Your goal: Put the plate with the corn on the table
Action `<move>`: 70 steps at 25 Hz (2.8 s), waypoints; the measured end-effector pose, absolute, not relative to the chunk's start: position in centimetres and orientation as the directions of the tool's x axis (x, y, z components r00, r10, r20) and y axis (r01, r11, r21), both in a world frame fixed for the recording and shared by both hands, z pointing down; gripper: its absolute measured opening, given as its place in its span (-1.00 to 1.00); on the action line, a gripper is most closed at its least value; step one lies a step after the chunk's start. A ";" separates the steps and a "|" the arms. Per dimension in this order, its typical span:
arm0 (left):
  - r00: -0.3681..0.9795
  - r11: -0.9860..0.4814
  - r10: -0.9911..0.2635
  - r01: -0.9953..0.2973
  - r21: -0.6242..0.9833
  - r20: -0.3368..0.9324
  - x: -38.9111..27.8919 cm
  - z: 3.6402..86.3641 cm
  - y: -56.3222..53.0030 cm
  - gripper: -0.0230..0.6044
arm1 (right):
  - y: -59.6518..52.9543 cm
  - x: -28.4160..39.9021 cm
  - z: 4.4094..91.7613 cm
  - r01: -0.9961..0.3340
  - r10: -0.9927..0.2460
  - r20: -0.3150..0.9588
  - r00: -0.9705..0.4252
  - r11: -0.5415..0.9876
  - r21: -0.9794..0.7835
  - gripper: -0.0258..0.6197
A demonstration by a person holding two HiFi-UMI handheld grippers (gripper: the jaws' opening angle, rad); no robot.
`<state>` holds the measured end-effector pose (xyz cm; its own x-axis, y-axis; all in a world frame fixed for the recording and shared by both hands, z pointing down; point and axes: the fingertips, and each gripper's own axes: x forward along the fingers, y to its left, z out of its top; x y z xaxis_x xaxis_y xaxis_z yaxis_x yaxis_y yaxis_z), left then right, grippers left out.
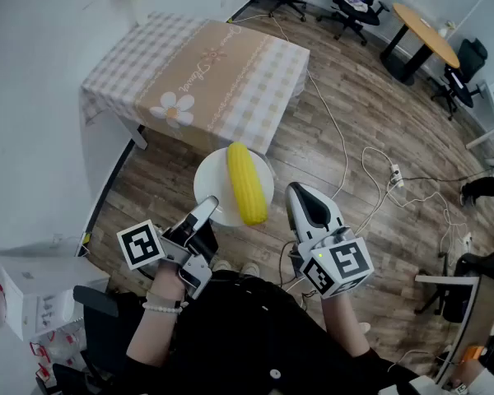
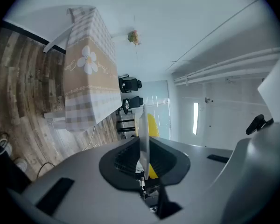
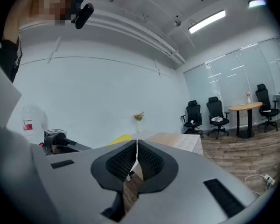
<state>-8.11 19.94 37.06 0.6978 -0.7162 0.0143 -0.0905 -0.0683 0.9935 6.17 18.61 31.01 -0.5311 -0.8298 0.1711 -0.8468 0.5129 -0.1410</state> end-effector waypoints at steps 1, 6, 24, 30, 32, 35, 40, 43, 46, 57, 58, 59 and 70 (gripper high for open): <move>0.699 -0.068 -0.715 -0.090 0.994 0.015 -8.1 37.1 20.0 -0.78 | 18.6 6.2 31.0 -0.847 -0.829 0.172 -0.531 0.512 -0.144 -0.78; 0.704 -0.073 -0.710 -0.092 0.993 0.013 -8.2 37.1 19.9 -0.78 | 18.4 6.1 31.2 -0.844 -0.828 0.173 -0.533 0.506 -0.177 -0.78; 0.718 -0.095 -0.696 -0.060 0.994 -0.023 -8.6 37.0 20.2 -0.78 | 17.2 4.1 35.6 -0.618 -0.741 0.184 -0.646 0.367 -0.695 -0.59; 0.734 -0.112 -0.678 -0.051 0.992 -0.038 -8.7 36.8 20.1 -0.78 | 17.3 3.0 36.4 -0.571 -0.729 0.175 -0.662 0.339 -0.747 -0.59; 0.738 -0.113 -0.674 -0.053 0.992 -0.038 -8.8 36.8 20.2 -0.78 | 17.4 2.8 36.4 -0.573 -0.731 0.176 -0.659 0.336 -0.748 -0.62; 0.742 -0.108 -0.669 -0.051 0.993 -0.035 -9.1 36.9 20.2 -0.78 | 17.6 2.6 36.3 -0.573 -0.736 0.172 -0.655 0.335 -0.748 -0.63; 0.753 -0.109 -0.658 -0.078 0.991 -0.013 -9.4 37.0 20.4 -0.78 | 17.9 2.3 36.5 -0.592 -0.749 0.181 -0.638 0.326 -0.737 -0.63; 0.756 -0.111 -0.655 -0.082 0.991 -0.011 -9.8 36.9 20.4 -0.78 | 18.1 1.9 36.4 -0.589 -0.752 0.176 -0.635 0.325 -0.740 -0.63; 0.754 -0.112 -0.657 -0.083 0.990 -0.011 -10.3 36.9 20.5 -0.78 | 18.1 1.1 36.4 -0.573 -0.748 0.159 -0.644 0.333 -0.749 -0.63; 0.751 -0.123 -0.660 -0.101 0.987 -0.006 -11.6 36.9 20.1 -0.78 | 17.6 0.0 36.5 -0.594 -0.751 0.174 -0.637 0.335 -0.731 -0.64; 0.751 -0.123 -0.660 -0.103 0.987 -0.004 -11.9 37.0 20.2 -0.78 | 17.7 -0.3 36.5 -0.589 -0.749 0.170 -0.641 0.337 -0.735 -0.64; 0.750 -0.122 -0.662 -0.105 0.987 -0.002 -12.2 37.0 20.2 -0.78 | 17.7 -0.7 36.6 -0.586 -0.747 0.168 -0.643 0.339 -0.736 -0.64; 0.736 -0.131 -0.677 -0.116 0.985 -0.003 -13.4 36.9 19.9 -0.78 | 17.2 -1.7 36.7 -0.595 -0.747 0.171 -0.643 0.346 -0.725 -0.64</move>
<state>-13.38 19.90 36.95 0.7359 -0.6771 -0.0029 -0.1164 -0.1308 0.9846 -1.70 17.17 36.73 -0.6428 -0.7468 0.1709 -0.5952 0.3464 -0.7251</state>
